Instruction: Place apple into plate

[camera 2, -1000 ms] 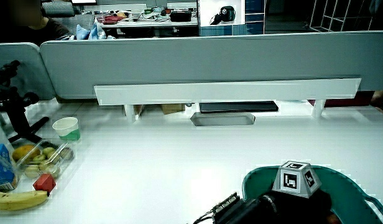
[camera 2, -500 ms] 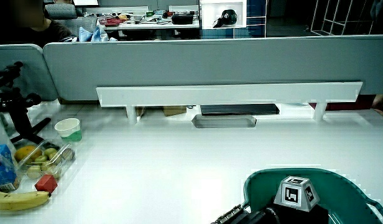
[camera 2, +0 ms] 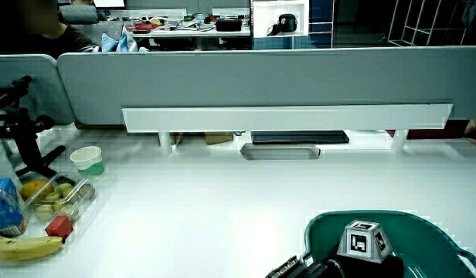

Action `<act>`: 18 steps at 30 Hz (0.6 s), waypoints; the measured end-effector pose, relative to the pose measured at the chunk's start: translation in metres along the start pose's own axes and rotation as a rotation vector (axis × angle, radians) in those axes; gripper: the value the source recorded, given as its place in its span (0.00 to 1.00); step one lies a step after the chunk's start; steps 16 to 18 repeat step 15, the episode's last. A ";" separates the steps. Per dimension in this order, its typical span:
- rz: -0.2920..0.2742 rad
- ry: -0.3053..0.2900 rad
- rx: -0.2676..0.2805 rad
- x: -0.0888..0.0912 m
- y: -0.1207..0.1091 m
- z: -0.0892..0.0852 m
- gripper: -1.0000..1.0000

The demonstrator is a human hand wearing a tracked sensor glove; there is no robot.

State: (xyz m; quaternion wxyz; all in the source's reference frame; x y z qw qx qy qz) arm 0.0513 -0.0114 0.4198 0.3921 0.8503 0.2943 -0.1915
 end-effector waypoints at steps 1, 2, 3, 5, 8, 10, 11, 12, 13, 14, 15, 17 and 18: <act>-0.003 -0.002 -0.001 0.000 0.000 0.000 0.43; -0.004 -0.009 0.002 -0.001 -0.001 0.000 0.40; -0.002 -0.006 0.008 0.000 -0.004 0.003 0.37; -0.020 -0.017 0.037 0.001 -0.008 0.006 0.30; -0.061 -0.032 0.090 0.002 -0.019 0.015 0.20; -0.087 -0.027 0.116 0.002 -0.028 0.021 0.13; -0.127 -0.018 0.150 0.001 -0.033 0.024 0.10; -0.121 -0.083 0.150 -0.007 -0.030 0.017 0.07; -0.107 0.040 0.178 0.001 -0.049 0.034 0.03; -0.122 0.032 0.200 0.000 -0.060 0.039 0.00; -0.137 0.024 0.221 -0.002 -0.070 0.044 0.00; -0.137 0.024 0.221 -0.002 -0.070 0.044 0.00; -0.137 0.024 0.221 -0.002 -0.070 0.044 0.00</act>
